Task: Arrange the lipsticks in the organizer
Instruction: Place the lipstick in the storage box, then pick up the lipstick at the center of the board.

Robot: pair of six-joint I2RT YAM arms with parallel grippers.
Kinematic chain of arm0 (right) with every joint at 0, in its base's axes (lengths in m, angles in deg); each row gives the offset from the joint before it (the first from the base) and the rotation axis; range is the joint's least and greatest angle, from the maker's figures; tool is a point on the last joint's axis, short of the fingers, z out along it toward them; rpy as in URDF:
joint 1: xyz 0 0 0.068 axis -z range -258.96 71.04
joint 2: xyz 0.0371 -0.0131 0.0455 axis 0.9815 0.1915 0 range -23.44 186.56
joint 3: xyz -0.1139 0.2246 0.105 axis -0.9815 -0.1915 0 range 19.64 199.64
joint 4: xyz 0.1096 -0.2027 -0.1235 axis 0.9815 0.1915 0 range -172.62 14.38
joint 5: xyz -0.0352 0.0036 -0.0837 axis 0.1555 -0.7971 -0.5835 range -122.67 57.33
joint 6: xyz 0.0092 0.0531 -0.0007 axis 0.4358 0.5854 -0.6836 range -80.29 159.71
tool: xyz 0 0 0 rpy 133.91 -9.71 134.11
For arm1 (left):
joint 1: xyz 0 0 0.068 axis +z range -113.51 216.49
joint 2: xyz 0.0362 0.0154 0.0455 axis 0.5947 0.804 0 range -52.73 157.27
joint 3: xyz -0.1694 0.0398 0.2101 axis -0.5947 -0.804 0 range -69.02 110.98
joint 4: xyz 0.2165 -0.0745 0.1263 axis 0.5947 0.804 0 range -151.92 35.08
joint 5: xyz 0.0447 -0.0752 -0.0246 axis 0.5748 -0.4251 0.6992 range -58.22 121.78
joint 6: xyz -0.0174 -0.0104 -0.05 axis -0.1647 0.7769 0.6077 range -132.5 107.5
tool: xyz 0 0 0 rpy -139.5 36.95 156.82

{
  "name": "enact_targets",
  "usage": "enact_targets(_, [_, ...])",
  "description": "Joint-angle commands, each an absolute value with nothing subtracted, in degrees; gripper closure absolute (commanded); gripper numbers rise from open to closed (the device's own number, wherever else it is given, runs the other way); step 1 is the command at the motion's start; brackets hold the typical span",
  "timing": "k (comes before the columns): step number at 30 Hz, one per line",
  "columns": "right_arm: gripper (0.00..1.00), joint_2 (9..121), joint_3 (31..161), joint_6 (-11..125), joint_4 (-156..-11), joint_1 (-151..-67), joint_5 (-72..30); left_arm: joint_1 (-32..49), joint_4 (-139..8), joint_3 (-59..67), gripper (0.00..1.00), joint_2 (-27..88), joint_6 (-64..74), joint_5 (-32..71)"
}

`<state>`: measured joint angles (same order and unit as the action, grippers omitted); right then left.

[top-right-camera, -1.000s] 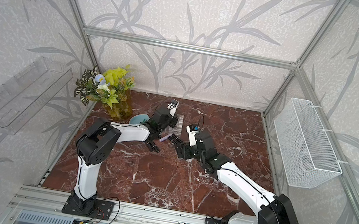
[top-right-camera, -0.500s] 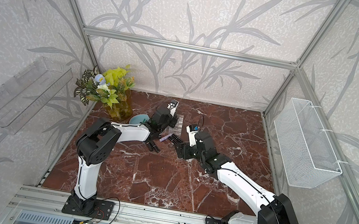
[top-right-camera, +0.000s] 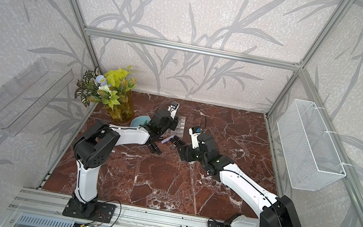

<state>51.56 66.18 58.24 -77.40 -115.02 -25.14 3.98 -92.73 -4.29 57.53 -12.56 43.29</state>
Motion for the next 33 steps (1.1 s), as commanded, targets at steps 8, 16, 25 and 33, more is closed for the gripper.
enact_targets(8, [0.25,57.4,70.1,57.1,-74.4,-112.8,-19.3,4.2,-90.2,-19.3,0.57,33.8,-4.5,44.8])
enact_targets(16, [0.25,63.5,76.2,54.1,-70.5,-117.4,-16.3,4.4,-83.9,-24.0,0.57,25.5,-0.7,45.9])
enact_targets(25, [0.27,78.3,88.1,49.8,-65.5,-125.4,-22.1,9.6,-98.3,-41.3,0.57,15.1,6.9,44.5])
enact_targets(33, [0.32,87.4,95.6,49.4,-62.7,-126.3,-26.4,20.5,-103.7,-48.1,0.58,12.5,15.9,38.9])
